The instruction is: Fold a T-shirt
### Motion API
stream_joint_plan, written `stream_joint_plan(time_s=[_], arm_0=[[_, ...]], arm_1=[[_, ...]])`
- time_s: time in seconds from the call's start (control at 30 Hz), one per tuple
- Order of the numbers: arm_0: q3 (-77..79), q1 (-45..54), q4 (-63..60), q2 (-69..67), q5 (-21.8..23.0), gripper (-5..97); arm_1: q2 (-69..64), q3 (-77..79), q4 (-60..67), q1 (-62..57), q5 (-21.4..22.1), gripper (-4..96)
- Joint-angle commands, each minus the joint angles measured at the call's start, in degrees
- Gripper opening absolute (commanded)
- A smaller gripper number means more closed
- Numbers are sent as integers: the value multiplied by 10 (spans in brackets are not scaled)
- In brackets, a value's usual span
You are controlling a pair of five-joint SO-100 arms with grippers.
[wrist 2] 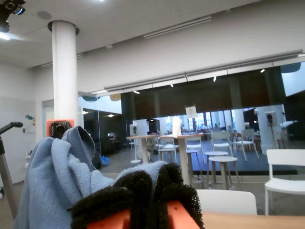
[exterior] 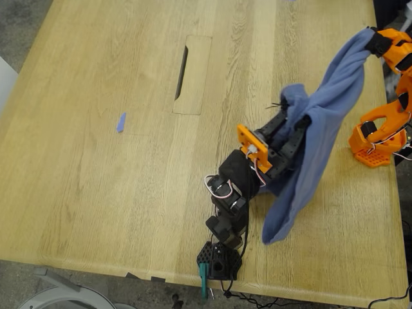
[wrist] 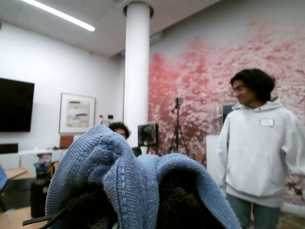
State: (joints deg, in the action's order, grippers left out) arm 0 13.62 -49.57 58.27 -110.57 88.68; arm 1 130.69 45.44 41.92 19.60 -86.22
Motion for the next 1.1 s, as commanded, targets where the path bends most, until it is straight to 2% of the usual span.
stream_joint_plan(time_s=[0.0, 0.33, 0.47, 0.53, 0.67, 0.83, 1.07], arm_0=[[-4, -18, 20, -69, -8, -3], [2, -91, 73, -76, -3, -3], [4, -124, 120, -88, -21, -3], [22, -117, 156, -103, -29, -3], [109, -103, 163, -151, -18, -3], [156, -35, 171, -179, 4, -3], [405, 34, 185, -312, 22, -3]], arm_1=[[24, -22, 19, 2, 0, 1], [51, -53, 89, 1, 8, 1], [72, -37, 119, 1, 5, 1], [100, -3, 129, 0, 3, 1], [131, 35, 142, -8, 4, 1], [158, 75, 172, -9, 5, 1], [207, 207, 161, 17, 11, 1]])
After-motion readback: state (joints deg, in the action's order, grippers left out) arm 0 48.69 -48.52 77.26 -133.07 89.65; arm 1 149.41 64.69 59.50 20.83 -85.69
